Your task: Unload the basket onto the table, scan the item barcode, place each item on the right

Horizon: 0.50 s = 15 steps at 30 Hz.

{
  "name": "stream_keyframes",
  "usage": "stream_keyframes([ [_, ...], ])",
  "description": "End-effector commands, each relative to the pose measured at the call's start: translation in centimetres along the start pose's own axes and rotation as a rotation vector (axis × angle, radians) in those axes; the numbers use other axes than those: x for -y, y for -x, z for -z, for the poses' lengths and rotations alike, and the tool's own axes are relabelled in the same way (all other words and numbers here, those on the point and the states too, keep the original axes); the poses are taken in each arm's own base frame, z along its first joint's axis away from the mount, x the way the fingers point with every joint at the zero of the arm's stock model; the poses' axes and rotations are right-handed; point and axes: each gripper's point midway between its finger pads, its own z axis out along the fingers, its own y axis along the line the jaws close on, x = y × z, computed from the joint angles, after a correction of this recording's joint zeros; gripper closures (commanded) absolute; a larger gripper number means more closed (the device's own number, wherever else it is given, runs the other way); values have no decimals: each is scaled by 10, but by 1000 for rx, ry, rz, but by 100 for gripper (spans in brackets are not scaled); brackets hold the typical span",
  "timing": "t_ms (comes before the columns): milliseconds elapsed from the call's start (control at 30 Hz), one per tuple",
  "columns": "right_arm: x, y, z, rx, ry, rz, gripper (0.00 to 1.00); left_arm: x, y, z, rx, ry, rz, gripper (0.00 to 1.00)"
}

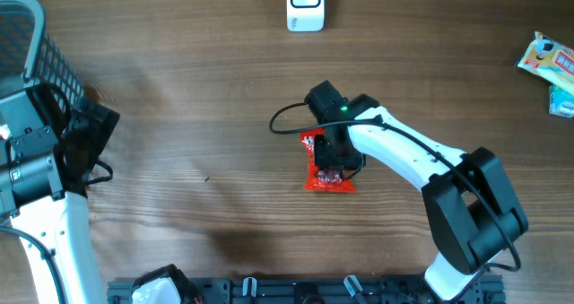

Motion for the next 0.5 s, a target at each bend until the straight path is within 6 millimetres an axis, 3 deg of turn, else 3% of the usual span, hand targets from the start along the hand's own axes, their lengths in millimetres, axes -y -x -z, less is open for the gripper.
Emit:
stream_keyframes([
  [0, -4, 16, 12, 44, -11, 29, 74, -3, 3, -1, 11, 13, 18, 0],
  [67, -5, 24, 19, 73, -20, 30, 82, -3, 3, -1, 11, 13, 18, 0],
  [167, -8, 32, 25, 101, -16, 30, 85, -3, 3, -1, 11, 13, 18, 0],
  [233, -9, 33, 26, 104, -14, 31, 96, -3, 3, -1, 11, 13, 18, 0],
  [333, -8, 32, 26, 101, -16, 30, 96, -3, 3, -1, 11, 13, 18, 0],
  [400, -8, 31, 25, 97, -18, 27, 47, -3, 3, -1, 11, 13, 18, 0],
  [433, -7, 29, 24, 89, -16, 23, 33, -3, 3, -1, 11, 13, 18, 0],
  [467, -8, 26, 21, 75, -7, 24, 27, -3, 3, -1, 11, 13, 18, 0],
])
